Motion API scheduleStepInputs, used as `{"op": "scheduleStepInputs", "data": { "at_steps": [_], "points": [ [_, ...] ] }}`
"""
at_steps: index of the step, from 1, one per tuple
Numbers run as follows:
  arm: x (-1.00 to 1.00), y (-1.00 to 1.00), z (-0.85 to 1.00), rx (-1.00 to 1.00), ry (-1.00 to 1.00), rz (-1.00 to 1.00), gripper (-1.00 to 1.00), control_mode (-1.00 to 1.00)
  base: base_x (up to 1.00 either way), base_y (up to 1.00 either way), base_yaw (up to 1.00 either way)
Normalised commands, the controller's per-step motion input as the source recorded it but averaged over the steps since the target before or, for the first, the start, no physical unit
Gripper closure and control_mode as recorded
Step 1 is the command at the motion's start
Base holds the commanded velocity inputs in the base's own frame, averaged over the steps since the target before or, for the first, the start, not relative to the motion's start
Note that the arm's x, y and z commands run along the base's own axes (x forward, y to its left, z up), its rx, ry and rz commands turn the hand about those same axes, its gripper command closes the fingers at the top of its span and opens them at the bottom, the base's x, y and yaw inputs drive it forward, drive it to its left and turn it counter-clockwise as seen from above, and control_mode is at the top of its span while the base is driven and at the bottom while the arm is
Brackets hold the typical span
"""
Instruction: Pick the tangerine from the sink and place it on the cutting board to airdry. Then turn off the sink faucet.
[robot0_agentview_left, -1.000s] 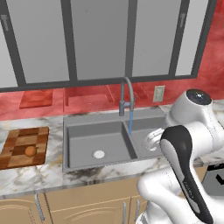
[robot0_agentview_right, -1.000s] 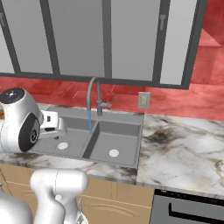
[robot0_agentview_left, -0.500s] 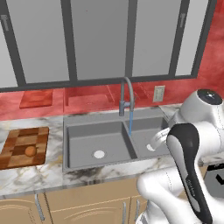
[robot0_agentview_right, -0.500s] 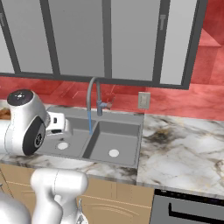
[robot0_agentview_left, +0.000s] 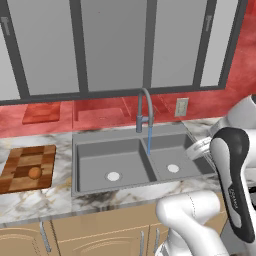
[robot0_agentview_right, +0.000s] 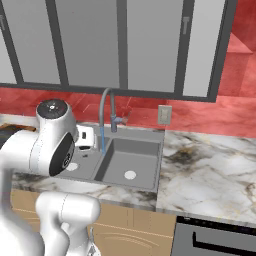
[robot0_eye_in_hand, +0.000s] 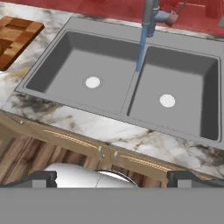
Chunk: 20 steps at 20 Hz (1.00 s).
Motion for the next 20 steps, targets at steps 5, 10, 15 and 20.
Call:
{"op": "scheduleStepInputs", "data": {
  "at_steps": [5,10,15,20],
  "points": [
    [0.08,-0.34,0.06,0.09,-0.04,0.02,-1.0,-1.0,0.0,0.0,0.0],
    [0.0,-0.33,0.02,0.12,-0.04,0.04,-1.0,-1.0,0.0,0.0,0.0],
    [0.08,-0.06,0.0,0.04,0.0,0.07,-1.0,-1.0,0.0,0.0,0.0],
    [0.05,-0.08,0.0,0.04,-0.06,0.11,-1.0,-1.0,0.0,0.0,0.0]
  ]
}}
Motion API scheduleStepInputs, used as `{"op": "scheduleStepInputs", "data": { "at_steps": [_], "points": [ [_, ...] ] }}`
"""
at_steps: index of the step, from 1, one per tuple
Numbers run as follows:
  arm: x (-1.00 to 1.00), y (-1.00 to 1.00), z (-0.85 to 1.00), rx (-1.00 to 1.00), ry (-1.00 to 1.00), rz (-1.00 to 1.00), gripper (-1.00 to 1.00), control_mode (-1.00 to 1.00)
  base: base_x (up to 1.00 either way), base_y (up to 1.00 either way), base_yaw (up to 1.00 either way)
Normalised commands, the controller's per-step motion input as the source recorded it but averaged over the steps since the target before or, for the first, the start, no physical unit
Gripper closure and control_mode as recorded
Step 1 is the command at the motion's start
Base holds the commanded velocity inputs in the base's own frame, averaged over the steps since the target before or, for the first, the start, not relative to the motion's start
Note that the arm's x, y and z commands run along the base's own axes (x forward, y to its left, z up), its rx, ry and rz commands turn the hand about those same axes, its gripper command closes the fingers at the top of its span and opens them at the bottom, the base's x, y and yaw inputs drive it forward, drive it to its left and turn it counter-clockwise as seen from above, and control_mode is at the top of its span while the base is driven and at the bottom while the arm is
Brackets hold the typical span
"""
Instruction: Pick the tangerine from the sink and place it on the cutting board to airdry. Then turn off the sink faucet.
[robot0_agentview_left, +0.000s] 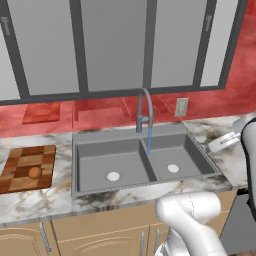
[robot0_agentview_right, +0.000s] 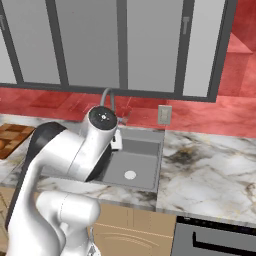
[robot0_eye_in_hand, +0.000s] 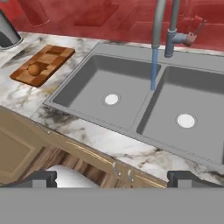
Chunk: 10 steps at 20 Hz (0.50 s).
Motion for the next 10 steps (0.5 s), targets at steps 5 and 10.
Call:
{"op": "scheduleStepInputs", "data": {
  "at_steps": [5,10],
  "points": [
    [0.09,-0.02,0.0,0.07,-0.07,0.12,-1.0,-1.0,0.0,0.0,0.0],
    [0.09,-0.08,0.0,0.09,-0.07,0.13,-1.0,-1.0,0.0,0.0,0.0]
  ]
}}
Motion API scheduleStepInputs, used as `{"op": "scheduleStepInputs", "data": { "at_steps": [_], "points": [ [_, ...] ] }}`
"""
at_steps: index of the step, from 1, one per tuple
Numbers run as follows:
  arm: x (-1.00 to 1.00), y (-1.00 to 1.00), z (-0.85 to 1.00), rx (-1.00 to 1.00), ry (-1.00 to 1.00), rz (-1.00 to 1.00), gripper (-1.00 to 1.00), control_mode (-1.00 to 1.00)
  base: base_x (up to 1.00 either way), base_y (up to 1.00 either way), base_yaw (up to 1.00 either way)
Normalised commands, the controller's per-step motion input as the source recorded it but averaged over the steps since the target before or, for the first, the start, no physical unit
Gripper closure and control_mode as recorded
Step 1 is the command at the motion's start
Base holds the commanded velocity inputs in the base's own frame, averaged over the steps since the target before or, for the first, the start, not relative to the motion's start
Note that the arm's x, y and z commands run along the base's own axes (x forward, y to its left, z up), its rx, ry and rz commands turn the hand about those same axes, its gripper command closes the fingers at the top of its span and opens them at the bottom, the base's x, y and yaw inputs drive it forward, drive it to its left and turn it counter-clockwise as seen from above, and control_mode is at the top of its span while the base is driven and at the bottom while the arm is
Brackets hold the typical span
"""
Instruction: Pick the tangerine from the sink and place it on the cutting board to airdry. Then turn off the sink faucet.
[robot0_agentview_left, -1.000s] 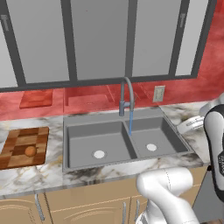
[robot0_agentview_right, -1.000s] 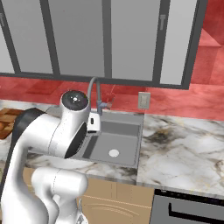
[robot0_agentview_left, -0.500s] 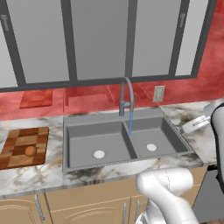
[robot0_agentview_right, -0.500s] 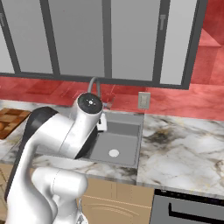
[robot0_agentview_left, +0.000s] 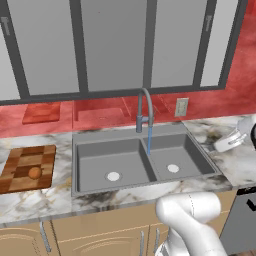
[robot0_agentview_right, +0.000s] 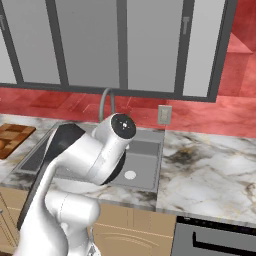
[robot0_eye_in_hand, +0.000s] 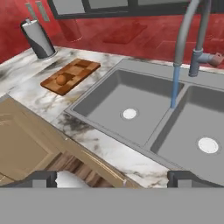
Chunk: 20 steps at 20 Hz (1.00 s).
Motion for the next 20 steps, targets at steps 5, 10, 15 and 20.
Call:
{"op": "scheduleStepInputs", "data": {
  "at_steps": [5,10,15,20],
  "points": [
    [0.17,-0.12,0.0,0.1,-0.07,0.13,-1.0,-1.0,0.0,0.0,0.0],
    [0.19,-0.14,0.0,0.09,-0.06,0.15,-1.0,-1.0,0.0,0.0,0.0],
    [0.21,-0.07,0.0,0.06,-0.02,0.11,-1.0,-1.0,0.0,0.0,0.0],
    [0.3,0.0,0.0,0.08,0.02,0.07,-1.0,-1.0,0.0,0.0,0.0]
  ]
}}
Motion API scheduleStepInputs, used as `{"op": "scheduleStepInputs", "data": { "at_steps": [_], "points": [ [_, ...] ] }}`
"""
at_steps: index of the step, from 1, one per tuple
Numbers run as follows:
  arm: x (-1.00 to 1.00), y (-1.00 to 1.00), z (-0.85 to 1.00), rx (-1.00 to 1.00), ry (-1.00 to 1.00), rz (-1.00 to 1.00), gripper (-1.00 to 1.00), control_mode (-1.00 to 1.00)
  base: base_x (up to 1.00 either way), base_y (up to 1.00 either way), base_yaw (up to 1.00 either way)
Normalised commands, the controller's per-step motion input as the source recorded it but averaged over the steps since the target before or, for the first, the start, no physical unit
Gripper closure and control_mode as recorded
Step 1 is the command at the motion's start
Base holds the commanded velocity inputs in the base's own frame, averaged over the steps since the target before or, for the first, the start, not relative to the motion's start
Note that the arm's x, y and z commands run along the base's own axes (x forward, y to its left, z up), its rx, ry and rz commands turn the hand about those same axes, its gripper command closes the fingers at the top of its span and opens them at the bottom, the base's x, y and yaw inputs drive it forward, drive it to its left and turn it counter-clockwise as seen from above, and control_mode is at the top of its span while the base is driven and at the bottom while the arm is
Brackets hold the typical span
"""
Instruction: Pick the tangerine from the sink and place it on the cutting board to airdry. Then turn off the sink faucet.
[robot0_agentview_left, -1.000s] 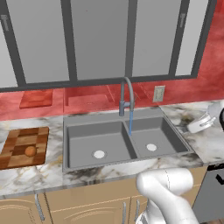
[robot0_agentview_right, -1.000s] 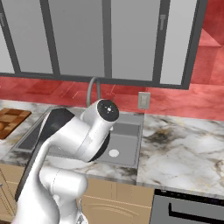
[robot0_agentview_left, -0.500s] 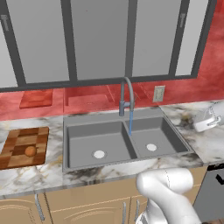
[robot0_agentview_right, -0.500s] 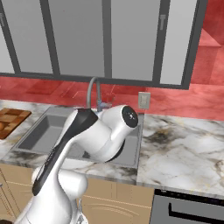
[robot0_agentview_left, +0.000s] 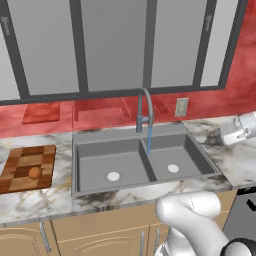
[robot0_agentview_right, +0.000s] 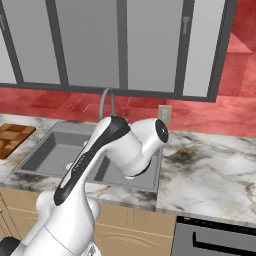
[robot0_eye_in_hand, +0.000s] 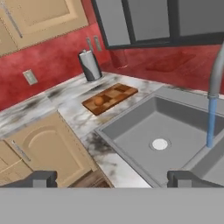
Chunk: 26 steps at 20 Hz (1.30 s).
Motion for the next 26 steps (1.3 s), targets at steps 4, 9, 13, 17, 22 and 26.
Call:
{"op": "scheduleStepInputs", "data": {
  "at_steps": [4,9,13,17,22,26],
  "points": [
    [0.28,0.0,0.0,0.1,0.0,0.09,-1.0,-1.0,0.0,0.0,0.0],
    [0.15,-0.01,0.0,0.1,0.0,0.1,-1.0,-1.0,0.0,0.0,0.0],
    [0.11,0.0,0.0,0.1,0.0,0.08,-1.0,-1.0,0.0,0.0,0.0],
    [0.09,-0.02,0.0,0.1,0.0,0.06,-1.0,-1.0,0.0,0.0,0.0],
    [0.14,0.0,0.0,0.11,0.0,0.07,-1.0,-1.0,0.0,0.0,0.0],
    [0.07,0.0,0.0,0.08,-0.01,0.07,-1.0,-1.0,0.0,0.0,0.0]
  ]
}}
